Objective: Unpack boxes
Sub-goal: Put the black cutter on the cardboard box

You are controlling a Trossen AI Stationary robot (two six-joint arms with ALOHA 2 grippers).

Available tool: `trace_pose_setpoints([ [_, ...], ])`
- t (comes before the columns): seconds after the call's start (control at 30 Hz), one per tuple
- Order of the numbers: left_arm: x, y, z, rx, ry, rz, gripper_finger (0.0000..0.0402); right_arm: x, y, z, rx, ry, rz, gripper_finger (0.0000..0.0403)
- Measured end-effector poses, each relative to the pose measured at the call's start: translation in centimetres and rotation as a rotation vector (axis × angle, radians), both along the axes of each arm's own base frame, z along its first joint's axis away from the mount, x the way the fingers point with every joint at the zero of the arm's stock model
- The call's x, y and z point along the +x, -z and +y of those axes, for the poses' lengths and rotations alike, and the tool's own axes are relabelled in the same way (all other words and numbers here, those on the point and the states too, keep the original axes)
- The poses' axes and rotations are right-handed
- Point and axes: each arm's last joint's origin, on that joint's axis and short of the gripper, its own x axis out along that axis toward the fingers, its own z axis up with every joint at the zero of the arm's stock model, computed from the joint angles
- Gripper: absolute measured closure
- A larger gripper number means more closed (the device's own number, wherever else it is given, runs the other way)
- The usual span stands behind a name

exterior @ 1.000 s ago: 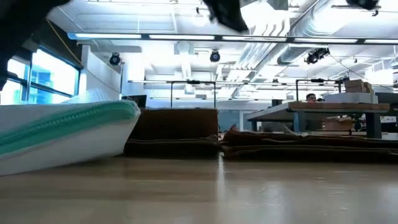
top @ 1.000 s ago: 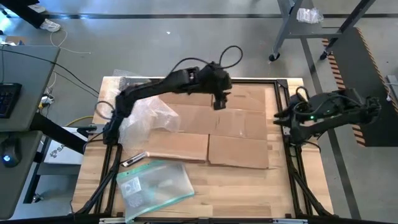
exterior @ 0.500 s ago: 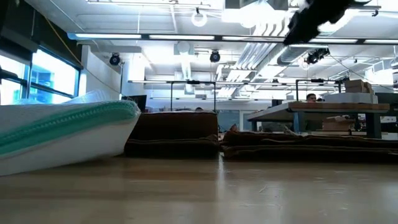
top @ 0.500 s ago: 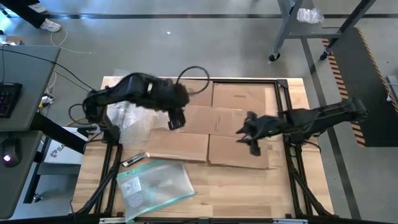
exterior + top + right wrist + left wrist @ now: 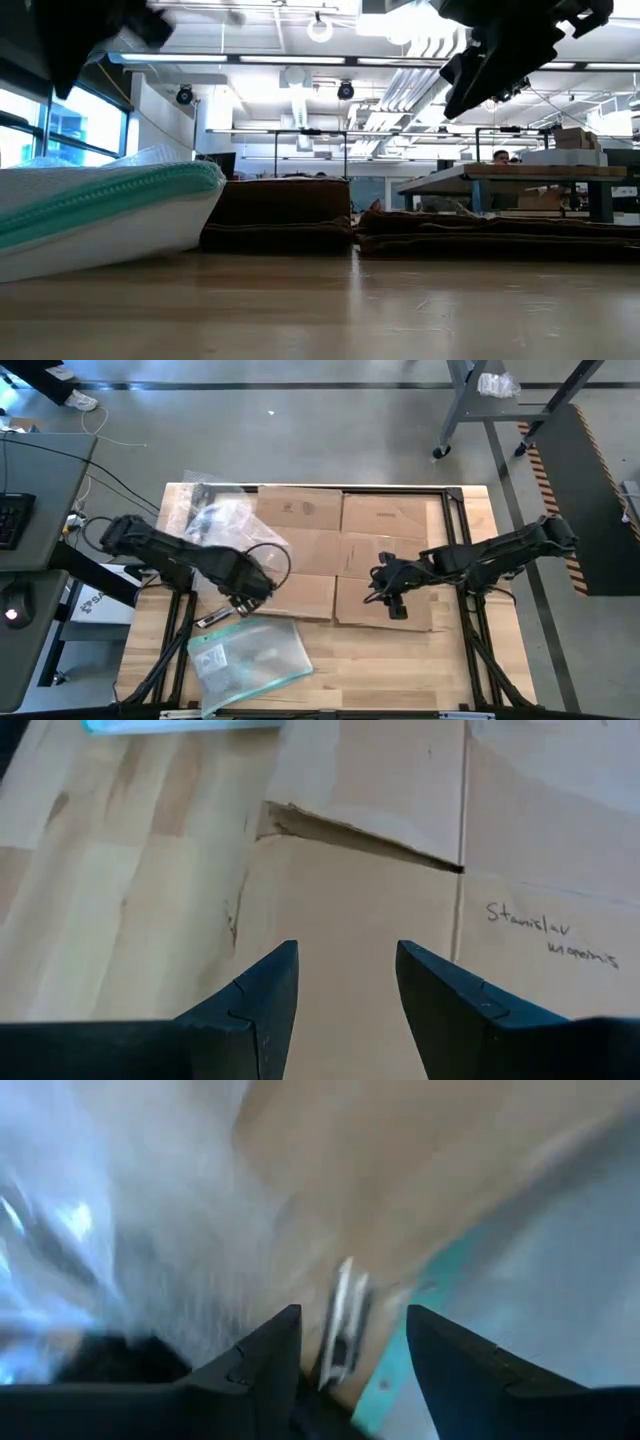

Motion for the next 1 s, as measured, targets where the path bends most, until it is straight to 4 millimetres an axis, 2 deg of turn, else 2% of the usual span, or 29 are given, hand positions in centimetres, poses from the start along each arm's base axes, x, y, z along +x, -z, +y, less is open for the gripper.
trace_pose_setpoints([
  [0.1, -2.1, 3.4, 0.4, -0.056, -0.027, 0.075, 0.0216, 0.1, -0.2, 0.0, 0.002, 0.000, -0.020, 0.0247],
  [0.27, -4.4, 8.9, 1.2, -0.150, -0.029, 0.041, 0.0182, 0.4, -0.4, 0.1, 0.000, -0.014, -0.060, 0.0247],
  [0.4, -5.3, 12.4, 1.1, -0.233, -0.008, -0.007, 0.0172, 0.4, -0.5, 0.1, 0.004, -0.015, -0.064, 0.0247],
  [0.5, -6.2, 14.3, 1.0, -0.231, -0.006, 0.002, 0.0171, 0.4, -0.5, 0.1, 0.019, 0.001, -0.064, 0.0247],
  [0.6, -6.8, 15.2, 0.7, -0.211, -0.005, -0.001, 0.0171, 0.3, -0.6, 0.1, 0.028, -0.001, -0.068, 0.0247],
  [0.7, -6.9, 15.2, 0.5, -0.181, -0.003, 0.005, 0.0180, 0.3, -0.6, 0.2, 0.062, 0.005, -0.061, 0.0247],
  [0.8, -6.8, 14.7, 0.3, -0.143, 0.001, 0.004, 0.0219, 0.4, -0.7, 0.2, 0.079, 0.014, -0.067, 0.0247],
  [0.9, -6.4, 14.0, 0.0, -0.123, 0.001, -0.020, 0.0291, 0.4, -0.9, 0.2, 0.098, 0.015, -0.084, 0.0247],
  [1.0, -5.7, 13.0, -0.3, -0.120, 0.005, -0.036, 0.0300, -0.5, -1.4, 0.1, 0.113, -0.001, -0.067, 0.0247],
])
